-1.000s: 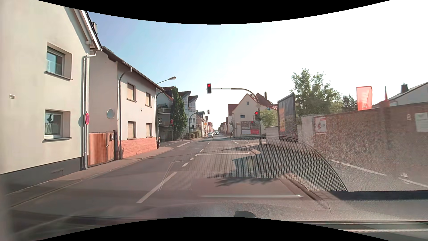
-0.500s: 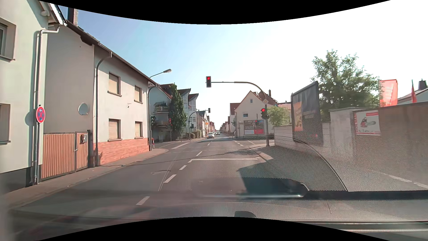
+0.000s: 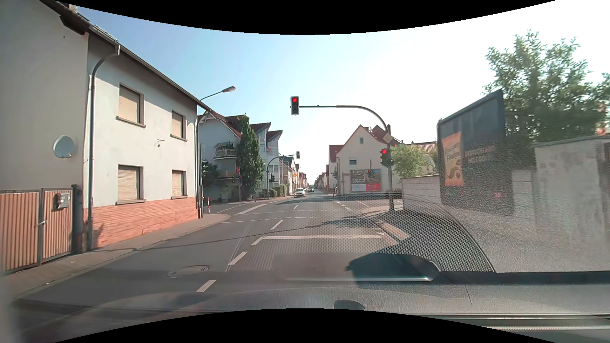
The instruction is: Follow the waypoints while adhering to traffic rules and regulations
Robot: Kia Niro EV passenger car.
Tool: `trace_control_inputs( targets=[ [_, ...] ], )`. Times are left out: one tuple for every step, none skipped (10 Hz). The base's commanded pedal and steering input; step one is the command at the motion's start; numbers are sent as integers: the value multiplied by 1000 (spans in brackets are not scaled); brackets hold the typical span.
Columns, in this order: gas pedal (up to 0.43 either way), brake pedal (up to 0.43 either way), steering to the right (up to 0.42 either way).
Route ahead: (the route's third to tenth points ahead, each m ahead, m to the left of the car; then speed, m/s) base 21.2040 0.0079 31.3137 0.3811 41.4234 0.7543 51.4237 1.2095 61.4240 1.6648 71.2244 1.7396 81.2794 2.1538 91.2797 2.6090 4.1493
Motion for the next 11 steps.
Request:
trace_control_inputs(
  targets=[
    [0, 262, -15],
    [0, 256, -15],
    [0, 268, -14],
    [0, 268, -13],
    [0, 268, -13],
    [0, 262, -13],
    [0, 268, -12],
    [0, 268, -10],
    [0, 268, -8],
    [0, 268, -9],
    [0, 268, -10]
  ],
)
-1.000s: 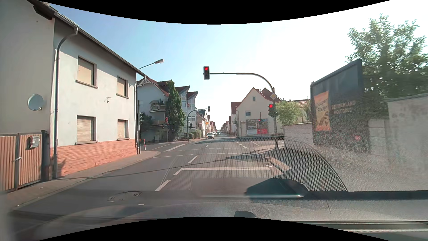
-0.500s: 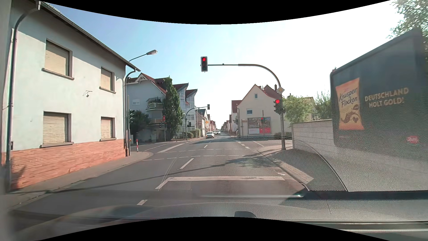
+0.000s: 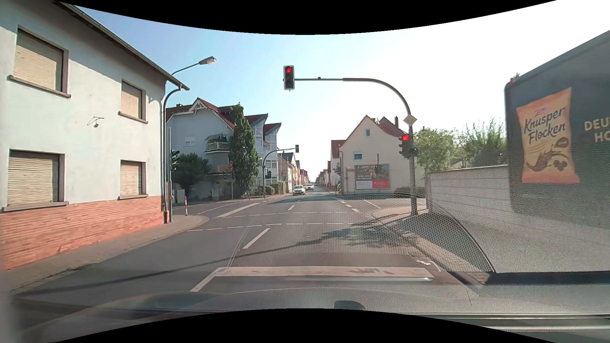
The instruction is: Follow the waypoints while adhering to traffic rules and regulations
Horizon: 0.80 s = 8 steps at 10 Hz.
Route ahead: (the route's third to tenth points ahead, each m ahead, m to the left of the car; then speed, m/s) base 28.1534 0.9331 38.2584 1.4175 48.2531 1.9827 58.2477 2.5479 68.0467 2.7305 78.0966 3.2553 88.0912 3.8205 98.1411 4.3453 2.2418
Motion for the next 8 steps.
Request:
trace_control_inputs(
  targets=[
    [0, 268, -10],
    [0, 268, -9],
    [0, 268, -8],
    [0, 268, -12],
    [0, 274, -14],
    [0, 274, -14],
    [0, 274, -14],
    [0, 274, -14]
  ],
)
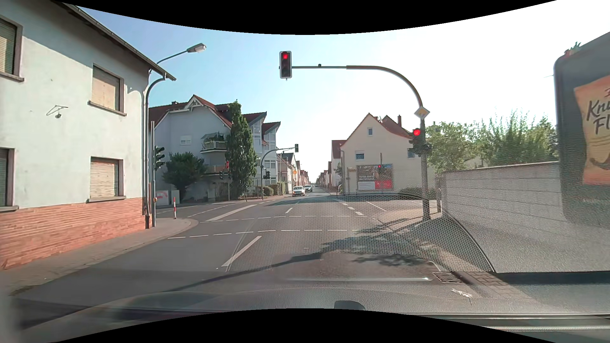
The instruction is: Follow the waypoints while adhering to traffic rules and regulations
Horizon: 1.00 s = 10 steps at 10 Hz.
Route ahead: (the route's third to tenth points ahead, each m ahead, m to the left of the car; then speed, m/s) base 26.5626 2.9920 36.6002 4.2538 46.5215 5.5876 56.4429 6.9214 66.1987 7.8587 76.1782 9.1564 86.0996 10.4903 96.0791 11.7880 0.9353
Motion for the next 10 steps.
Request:
trace_control_inputs(
  targets=[
    [0, 268, -14],
    [0, 274, -14],
    [0, 274, -14],
    [0, 268, -14],
    [0, 274, -14],
    [0, 274, -14],
    [0, 274, -14],
    [0, 256, -15],
    [0, 250, -17],
    [0, 250, -18]
  ],
)
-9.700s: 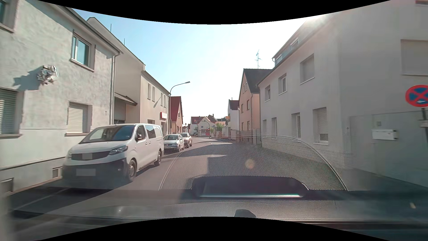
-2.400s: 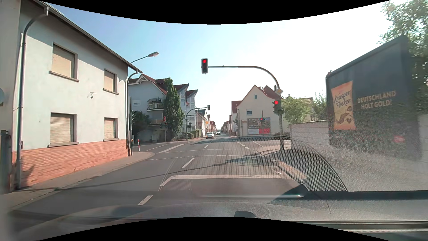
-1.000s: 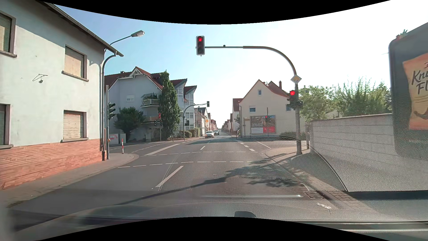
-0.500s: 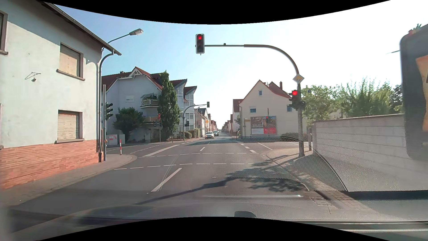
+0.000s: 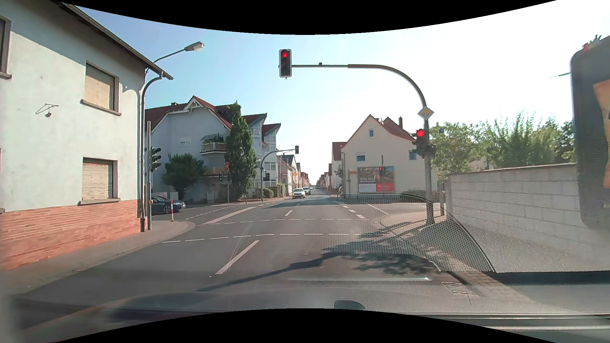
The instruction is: Follow the waypoints while adhering to traffic rules and regulations
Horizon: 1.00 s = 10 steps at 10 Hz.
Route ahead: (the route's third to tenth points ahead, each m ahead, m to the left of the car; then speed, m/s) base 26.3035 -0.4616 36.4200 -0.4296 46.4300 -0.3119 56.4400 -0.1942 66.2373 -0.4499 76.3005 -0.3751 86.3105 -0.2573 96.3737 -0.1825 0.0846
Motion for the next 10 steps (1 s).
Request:
trace_control_inputs(
  targets=[
    [0, 262, -18],
    [0, 256, -18],
    [0, 250, -18],
    [0, 250, -18],
    [0, 250, -18],
    [0, 250, -18],
    [0, 250, -18],
    [0, 250, -18],
    [0, 250, -18],
    [0, 256, -18]
  ],
)
